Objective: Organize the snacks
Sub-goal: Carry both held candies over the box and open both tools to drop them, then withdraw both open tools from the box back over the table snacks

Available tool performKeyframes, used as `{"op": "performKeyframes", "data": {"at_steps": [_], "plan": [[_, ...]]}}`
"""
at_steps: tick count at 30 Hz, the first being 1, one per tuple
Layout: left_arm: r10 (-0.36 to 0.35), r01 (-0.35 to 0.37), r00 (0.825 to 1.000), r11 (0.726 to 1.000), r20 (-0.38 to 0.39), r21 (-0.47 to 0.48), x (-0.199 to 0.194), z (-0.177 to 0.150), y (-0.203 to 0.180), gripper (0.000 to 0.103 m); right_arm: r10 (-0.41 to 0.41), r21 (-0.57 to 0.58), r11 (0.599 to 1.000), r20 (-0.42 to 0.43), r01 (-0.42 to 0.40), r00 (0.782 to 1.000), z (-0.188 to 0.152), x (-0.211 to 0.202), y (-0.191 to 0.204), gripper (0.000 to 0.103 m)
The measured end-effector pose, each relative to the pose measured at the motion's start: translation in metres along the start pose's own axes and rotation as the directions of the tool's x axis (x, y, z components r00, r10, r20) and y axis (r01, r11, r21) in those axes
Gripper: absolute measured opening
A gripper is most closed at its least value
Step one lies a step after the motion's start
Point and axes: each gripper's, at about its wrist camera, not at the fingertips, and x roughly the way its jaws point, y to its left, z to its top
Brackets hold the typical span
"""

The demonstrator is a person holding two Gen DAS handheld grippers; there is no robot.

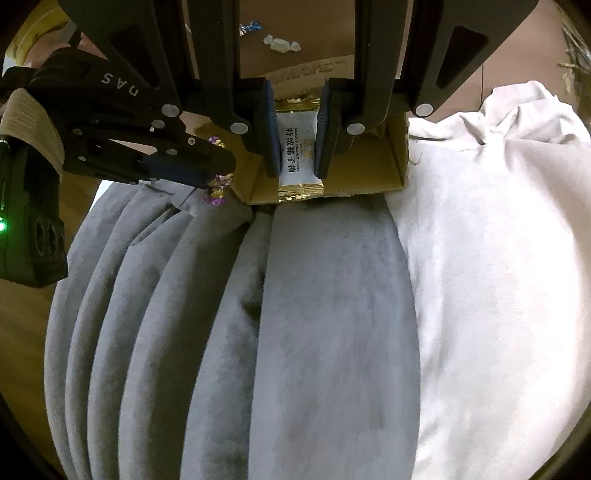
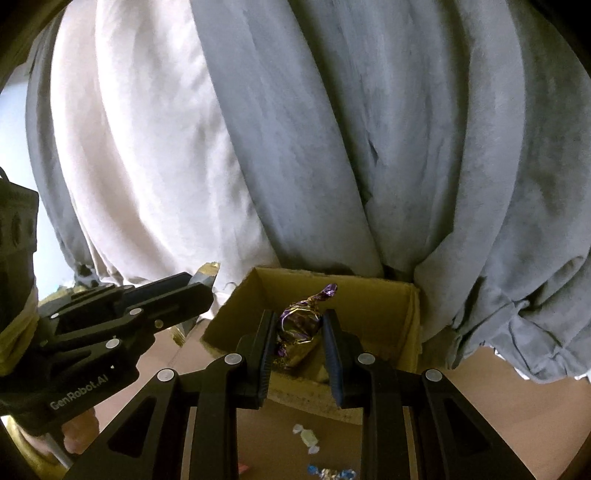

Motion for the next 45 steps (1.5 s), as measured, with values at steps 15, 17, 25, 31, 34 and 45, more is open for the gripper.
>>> {"op": "performKeyframes", "data": {"at_steps": [15,17,25,31,34,45], "plan": [[0.097,-0.097,0.995,0.995,-0.014,0.007,0.02,0.003,0.007,0.052,-0.063,0.038,0.997,-0.056,0.065,0.996,0.002,0.032,-0.023,0.05],[0.111,-0.111,0.994,0.994,-0.004,0.017,0.014,-0.002,0.003,0.052,-0.065,0.038,0.997,-0.051,0.067,0.997,-0.003,0.027,-0.023,0.05],[0.153,-0.154,0.988,0.987,0.02,0.046,-0.007,-0.026,-0.014,0.059,-0.055,0.016,0.998,-0.049,0.056,0.997,-0.025,0.005,-0.022,0.05],[0.165,-0.164,0.986,0.985,-0.015,0.057,-0.013,-0.049,-0.025,0.06,-0.039,-0.004,0.999,-0.091,0.039,0.995,-0.047,-0.002,-0.021,0.05],[0.165,-0.163,0.985,0.986,-0.057,0.042,-0.01,-0.063,-0.027,0.06,-0.034,-0.015,0.999,-0.136,0.032,0.99,-0.063,0.001,-0.023,0.05],[0.165,-0.167,0.96,0.986,-0.228,0.01,0.013,-0.12,-0.03,0.06,-0.031,-0.058,0.998,-0.315,0.013,0.949,-0.117,0.02,-0.029,0.05]]}}
